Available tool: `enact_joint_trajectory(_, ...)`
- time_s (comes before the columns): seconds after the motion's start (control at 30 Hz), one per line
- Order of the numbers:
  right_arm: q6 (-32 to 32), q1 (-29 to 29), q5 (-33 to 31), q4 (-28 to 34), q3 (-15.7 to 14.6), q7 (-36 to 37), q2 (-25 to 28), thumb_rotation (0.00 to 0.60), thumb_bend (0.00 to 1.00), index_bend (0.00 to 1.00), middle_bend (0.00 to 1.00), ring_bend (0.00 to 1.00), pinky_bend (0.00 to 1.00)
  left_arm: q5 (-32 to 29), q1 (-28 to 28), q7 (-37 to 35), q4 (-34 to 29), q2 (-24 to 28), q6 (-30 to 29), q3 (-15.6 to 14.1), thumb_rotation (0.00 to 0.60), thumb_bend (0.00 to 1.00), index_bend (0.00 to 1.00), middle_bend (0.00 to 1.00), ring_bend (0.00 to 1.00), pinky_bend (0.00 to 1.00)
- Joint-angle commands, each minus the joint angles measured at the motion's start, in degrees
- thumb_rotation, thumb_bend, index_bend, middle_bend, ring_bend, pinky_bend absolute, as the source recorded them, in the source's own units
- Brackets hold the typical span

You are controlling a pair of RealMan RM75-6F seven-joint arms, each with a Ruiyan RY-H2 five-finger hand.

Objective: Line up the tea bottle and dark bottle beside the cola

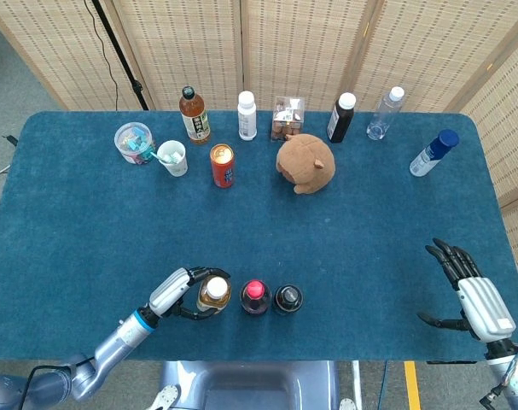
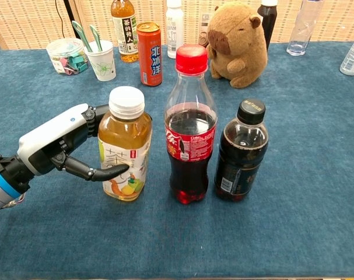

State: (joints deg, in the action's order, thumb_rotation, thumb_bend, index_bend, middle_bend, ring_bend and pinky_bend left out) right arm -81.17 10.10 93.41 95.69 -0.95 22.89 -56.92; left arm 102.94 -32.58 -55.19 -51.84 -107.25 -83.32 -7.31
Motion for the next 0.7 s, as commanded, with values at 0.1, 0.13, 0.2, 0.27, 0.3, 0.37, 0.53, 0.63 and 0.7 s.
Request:
enact_joint_trajectory(0.1, 0.0, 0.0, 0.0, 0.1, 0.1, 0.5, -0.2, 0.600, 0.00, 0.00, 0.00, 0.00, 0.00, 0.9, -0.7, -1.5, -0.4, 1.2, 0.2, -1.2, 0.600, 0.29, 0.15, 0.07, 0.08, 0.25)
enact_joint_trajectory(0.13, 0.0, 0.0, 0.0, 0.1, 0.1, 0.6, -0.2, 0.600, 0.00, 0.00, 0.00, 0.00, 0.00, 1.1, -0.9, -1.5, -0.5, 1.5, 0.4, -1.5, 0.600, 0.29, 0.14, 0.05, 0.06, 0.24)
enact_joint_trajectory(0.2, 0.0, 0.0, 0.0, 0.1, 0.2, 0.4, -0.3, 0.600, 0.00, 0.00, 0.00, 0.00, 0.00, 1.1, -0.9, -1.3, -0.7, 1.7, 0.3, -1.5, 0.600, 0.28, 0.07, 0.01, 0.04, 0.23)
enact_joint_trajectory(0.27, -0.1, 0.0, 0.0, 0.1, 0.2, 0.4, -0.3, 0.600, 0.00, 0.00, 0.00, 0.00, 0.00, 1.0, -0.8, -0.8, -0.6, 1.8, 0.0, -1.4, 0.600, 0.28, 0.02, 0.00, 0.03, 0.21)
enact_joint_trajectory(0.3, -0.1, 0.0, 0.0, 0.1, 0.3, 0.3, -0.3, 0.600, 0.00, 0.00, 0.00, 0.00, 0.00, 1.0, -0.7, -0.7, -0.7, 1.9, -0.1, -1.5, 0.600, 0.28, 0.00, 0.00, 0.02, 0.20)
enact_joint_trajectory(0.37, -0.1, 0.0, 0.1, 0.1, 0.3, 0.3, -0.4, 0.600, 0.00, 0.00, 0.00, 0.00, 0.00, 1.1, -0.6, -1.1, -0.9, 2.2, -0.7, -1.6, 0.600, 0.27, 0.00, 0.00, 0.01, 0.20)
enact_joint_trajectory(0.53, 0.0, 0.0, 0.1, 0.2, 0.3, 0.1, -0.4, 0.600, 0.00, 0.00, 0.00, 0.00, 0.00, 1.1, 0.1, -1.8, -1.2, 2.9, -2.4, -1.8, 0.600, 0.27, 0.00, 0.00, 0.00, 0.18)
enact_joint_trajectory(0.63, 0.1, 0.0, 0.1, 0.2, 0.3, -0.1, -0.3, 0.600, 0.00, 0.00, 0.00, 0.00, 0.00, 1.2, 0.7, -3.3, -2.2, 4.5, -4.9, -1.7, 0.600, 0.26, 0.00, 0.00, 0.00, 0.13)
enact_joint_trajectory(0.7, 0.1, 0.0, 0.2, 0.3, 0.2, -0.3, -0.3, 0.600, 0.00, 0.00, 0.00, 0.00, 0.00, 1.1, 1.1, -3.2, -2.9, 5.5, -6.0, -1.5, 0.600, 0.26, 0.00, 0.00, 0.00, 0.11)
